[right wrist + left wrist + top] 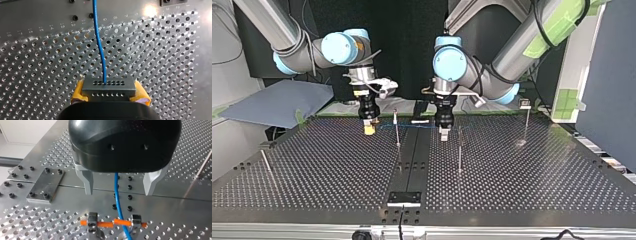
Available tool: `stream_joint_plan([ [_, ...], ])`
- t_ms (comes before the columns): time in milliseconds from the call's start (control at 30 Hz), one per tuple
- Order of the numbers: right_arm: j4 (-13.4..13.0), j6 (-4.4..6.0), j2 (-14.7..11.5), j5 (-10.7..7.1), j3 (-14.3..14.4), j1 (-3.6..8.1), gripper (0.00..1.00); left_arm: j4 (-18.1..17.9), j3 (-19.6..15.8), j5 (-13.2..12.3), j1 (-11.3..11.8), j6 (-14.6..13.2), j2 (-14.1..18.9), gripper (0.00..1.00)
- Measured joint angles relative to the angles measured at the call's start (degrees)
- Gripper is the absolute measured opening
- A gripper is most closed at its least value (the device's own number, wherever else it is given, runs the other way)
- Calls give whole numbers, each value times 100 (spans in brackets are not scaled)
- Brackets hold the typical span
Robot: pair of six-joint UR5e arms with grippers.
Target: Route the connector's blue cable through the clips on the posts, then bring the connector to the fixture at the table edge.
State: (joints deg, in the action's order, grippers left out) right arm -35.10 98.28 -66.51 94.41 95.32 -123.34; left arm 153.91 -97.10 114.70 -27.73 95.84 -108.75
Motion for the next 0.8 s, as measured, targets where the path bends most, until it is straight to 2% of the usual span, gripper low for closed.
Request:
stream_joint_plan([
  [33, 3, 0, 0, 0, 0, -1, 0, -3, 0, 15, 0, -22, 0, 100],
  [67, 6, 0, 0, 1, 0, -1, 0, -5, 0, 25, 1, -40, 0, 85],
  [100, 8, 0, 0, 2, 0, -1, 0, -6, 0, 36, 1, -56, 0, 60],
  [133, 9, 0, 0, 4, 0, -1, 0, -7, 0, 55, 1, -72, 0, 60],
  [200, 10, 0, 1, 6, -2, -1, 0, -8, 0, 86, 2, -87, 0, 22],
  [233, 11, 0, 0, 6, -1, -1, 0, -9, 0, 100, 2, -93, 0, 22],
  [267, 11, 0, 0, 7, -1, -1, 0, -11, 0, 105, 2, -95, 0, 0],
  [800, 62, 0, -1, 60, 1, 34, 0, -52, -1, 77, -16, -81, 0, 0],
])
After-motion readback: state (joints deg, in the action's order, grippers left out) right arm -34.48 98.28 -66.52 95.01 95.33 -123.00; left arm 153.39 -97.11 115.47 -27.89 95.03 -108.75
